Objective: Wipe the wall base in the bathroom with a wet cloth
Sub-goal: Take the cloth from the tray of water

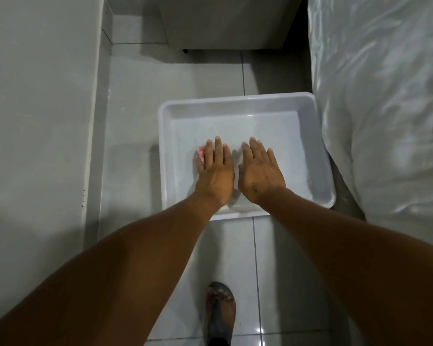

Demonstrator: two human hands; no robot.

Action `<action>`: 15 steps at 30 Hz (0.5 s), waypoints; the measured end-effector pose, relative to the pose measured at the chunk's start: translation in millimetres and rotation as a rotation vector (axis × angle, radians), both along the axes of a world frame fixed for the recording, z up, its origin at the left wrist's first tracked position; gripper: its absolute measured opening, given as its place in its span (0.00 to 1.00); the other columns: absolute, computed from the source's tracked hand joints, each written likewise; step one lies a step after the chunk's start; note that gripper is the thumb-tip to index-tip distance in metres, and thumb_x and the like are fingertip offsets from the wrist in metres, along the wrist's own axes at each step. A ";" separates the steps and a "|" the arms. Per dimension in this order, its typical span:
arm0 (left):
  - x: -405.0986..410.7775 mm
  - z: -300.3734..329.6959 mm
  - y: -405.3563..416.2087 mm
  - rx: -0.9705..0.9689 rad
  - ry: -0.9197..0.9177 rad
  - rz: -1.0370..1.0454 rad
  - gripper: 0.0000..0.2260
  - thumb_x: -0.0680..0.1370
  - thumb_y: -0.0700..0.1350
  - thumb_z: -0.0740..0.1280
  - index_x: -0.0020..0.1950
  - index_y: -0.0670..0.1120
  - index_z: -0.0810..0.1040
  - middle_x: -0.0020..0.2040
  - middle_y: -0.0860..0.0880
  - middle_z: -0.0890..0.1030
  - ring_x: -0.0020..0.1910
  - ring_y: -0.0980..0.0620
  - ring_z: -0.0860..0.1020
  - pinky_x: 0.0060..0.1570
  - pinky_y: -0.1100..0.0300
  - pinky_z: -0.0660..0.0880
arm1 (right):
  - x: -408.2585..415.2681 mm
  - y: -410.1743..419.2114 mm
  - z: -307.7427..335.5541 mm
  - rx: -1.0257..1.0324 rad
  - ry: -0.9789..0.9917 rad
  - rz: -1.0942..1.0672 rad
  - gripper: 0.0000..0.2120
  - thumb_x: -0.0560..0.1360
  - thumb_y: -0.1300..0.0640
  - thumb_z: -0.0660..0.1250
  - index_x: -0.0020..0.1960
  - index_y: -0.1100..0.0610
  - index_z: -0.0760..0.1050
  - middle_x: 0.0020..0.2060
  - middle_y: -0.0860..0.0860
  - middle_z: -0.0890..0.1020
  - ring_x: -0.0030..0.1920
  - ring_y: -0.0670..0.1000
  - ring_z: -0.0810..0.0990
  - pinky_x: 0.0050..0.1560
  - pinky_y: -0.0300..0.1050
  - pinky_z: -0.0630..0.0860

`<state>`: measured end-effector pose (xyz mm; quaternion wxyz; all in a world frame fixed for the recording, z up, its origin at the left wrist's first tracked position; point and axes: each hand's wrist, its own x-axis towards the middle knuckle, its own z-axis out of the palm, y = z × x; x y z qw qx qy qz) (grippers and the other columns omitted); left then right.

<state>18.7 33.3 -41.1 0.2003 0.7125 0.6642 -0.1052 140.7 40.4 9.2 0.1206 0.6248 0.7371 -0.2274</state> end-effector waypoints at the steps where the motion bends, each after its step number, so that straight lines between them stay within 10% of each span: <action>1: -2.5 8.5 -2.1 0.006 -0.011 -0.004 0.50 0.78 0.60 0.69 0.81 0.45 0.35 0.84 0.41 0.35 0.82 0.35 0.35 0.76 0.36 0.35 | -1.5 -4.3 6.1 0.001 -0.006 -0.006 0.30 0.86 0.47 0.46 0.83 0.54 0.39 0.84 0.55 0.39 0.83 0.56 0.36 0.80 0.53 0.35; 7: -46.4 79.1 -53.7 0.118 -0.090 0.042 0.46 0.78 0.37 0.70 0.82 0.43 0.38 0.84 0.40 0.35 0.82 0.36 0.34 0.79 0.36 0.38 | -34.2 -64.2 61.8 0.108 0.065 -0.032 0.28 0.86 0.49 0.44 0.84 0.56 0.42 0.84 0.55 0.42 0.83 0.55 0.38 0.82 0.54 0.39; 15: -143.5 110.2 -247.1 0.024 -0.060 -0.028 0.58 0.68 0.45 0.81 0.82 0.41 0.39 0.84 0.38 0.38 0.82 0.34 0.37 0.80 0.34 0.42 | -124.6 -242.6 71.8 0.066 0.126 -0.006 0.29 0.85 0.53 0.47 0.83 0.59 0.44 0.84 0.57 0.45 0.83 0.55 0.40 0.80 0.50 0.36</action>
